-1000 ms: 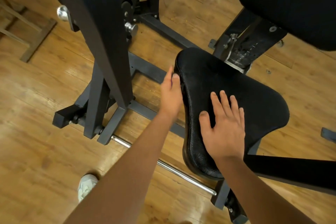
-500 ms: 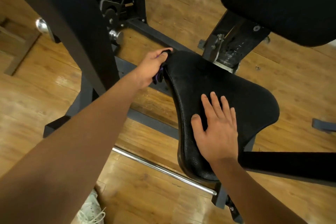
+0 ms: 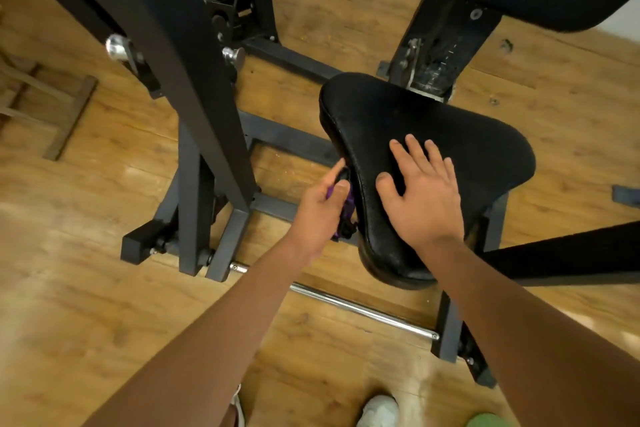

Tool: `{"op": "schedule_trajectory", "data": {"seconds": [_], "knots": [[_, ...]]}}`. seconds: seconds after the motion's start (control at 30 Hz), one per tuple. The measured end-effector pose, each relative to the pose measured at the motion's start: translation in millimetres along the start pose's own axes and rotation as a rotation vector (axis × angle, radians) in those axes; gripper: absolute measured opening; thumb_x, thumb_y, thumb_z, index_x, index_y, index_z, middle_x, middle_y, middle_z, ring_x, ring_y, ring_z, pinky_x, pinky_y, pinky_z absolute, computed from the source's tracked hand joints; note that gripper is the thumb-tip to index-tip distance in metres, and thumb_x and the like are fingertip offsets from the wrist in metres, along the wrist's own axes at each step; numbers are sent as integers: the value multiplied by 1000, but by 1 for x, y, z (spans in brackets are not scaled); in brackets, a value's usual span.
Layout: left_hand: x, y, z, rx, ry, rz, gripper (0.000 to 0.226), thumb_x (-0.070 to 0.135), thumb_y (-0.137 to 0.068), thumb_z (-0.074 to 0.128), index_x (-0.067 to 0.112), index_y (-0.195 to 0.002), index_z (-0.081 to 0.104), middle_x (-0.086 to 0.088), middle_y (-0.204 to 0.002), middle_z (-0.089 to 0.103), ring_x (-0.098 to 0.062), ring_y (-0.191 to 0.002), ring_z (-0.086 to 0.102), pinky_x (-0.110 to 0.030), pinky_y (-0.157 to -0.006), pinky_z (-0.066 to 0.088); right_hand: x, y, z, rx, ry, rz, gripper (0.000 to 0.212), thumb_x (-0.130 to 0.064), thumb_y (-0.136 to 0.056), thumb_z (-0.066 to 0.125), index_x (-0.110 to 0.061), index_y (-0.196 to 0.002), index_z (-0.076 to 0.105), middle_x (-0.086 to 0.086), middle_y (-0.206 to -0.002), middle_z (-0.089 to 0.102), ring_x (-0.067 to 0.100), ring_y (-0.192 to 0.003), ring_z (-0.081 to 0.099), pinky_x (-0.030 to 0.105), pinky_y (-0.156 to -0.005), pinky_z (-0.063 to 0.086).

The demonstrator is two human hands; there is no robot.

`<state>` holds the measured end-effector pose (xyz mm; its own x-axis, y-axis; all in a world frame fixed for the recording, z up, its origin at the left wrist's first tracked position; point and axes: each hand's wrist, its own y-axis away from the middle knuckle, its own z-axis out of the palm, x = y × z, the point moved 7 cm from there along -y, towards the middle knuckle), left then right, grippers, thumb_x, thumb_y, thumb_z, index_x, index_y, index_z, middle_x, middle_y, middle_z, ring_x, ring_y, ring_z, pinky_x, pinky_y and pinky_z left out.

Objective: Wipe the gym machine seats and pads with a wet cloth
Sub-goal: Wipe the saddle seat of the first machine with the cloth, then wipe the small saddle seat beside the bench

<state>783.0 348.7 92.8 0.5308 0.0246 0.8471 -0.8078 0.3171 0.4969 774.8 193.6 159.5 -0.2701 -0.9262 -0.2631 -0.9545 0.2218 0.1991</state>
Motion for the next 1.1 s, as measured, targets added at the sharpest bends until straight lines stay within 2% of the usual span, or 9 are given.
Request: {"op": "schedule_trajectory", "data": {"seconds": [0.13,0.27,0.47,0.57,0.7,0.8,0.87,0.93,1.1], "knots": [[7,43,7,29,-93,12,35,11,-106,43,38,-116,63,4,-96,72,-18,-90,65,-46,-90,54,2,-1,1,-22,-6,-9,60,-53,-99,26,-31,-155,24,-5,-164,17,18,-152,4,44,-124,2],[13,93,3,28,-183,-16,34,16,-107,40,30,-135,52,0,-86,59,-15,-67,52,-35,-61,51,3,-2,8,-102,72,-29,61,-52,-101,17,-29,-157,13,-2,-165,7,23,-152,-1,47,-123,1],[28,171,-14,47,-286,-38,29,18,-104,48,31,-129,57,-7,-93,62,-14,-71,55,-35,-60,56,5,46,10,-184,76,-3,56,-42,-104,13,-28,-158,8,1,-166,2,25,-152,-3,48,-123,3],[44,211,-25,52,-242,-87,30,21,-100,58,31,-128,58,-8,-83,60,-13,-63,56,-41,-59,59,-2,86,4,-267,80,-4,55,-41,-105,21,-28,-157,11,2,-166,2,26,-152,-3,48,-123,5],[83,268,-43,120,-134,-26,30,18,-100,56,36,-123,61,-11,-80,59,-17,-63,53,-44,-63,60,-23,132,-24,-393,-58,-37,50,-36,-102,41,-27,-151,33,-1,-161,26,20,-149,20,42,-120,24],[105,312,-57,204,-20,-6,31,14,-100,56,36,-121,63,-17,-82,57,-28,-71,49,-44,-63,56,-46,164,-61,-376,-19,-133,48,-36,-102,40,-26,-149,37,-2,-151,43,17,-140,36,40,-113,36],[116,341,-66,271,43,-7,32,14,-99,56,32,-124,62,-25,-87,58,-30,-75,50,-50,-65,57,-61,182,-83,-362,17,-172,48,-38,-102,39,-25,-149,38,-2,-149,45,17,-138,38,40,-111,38],[124,371,-76,345,81,2,31,13,-99,57,32,-123,62,-20,-89,60,-30,-77,52,-54,-68,58,-78,196,-104,-351,1,-196,48,-40,-102,39,-25,-148,39,-2,-148,46,17,-138,38,39,-111,38],[136,458,-87,474,179,48,35,9,-100,54,34,-121,65,-12,-97,63,-25,-73,53,-44,-66,57,-116,259,-141,-435,-165,-189,49,-46,-101,38,-29,-146,41,-4,-147,47,16,-137,42,39,-109,39]]}}
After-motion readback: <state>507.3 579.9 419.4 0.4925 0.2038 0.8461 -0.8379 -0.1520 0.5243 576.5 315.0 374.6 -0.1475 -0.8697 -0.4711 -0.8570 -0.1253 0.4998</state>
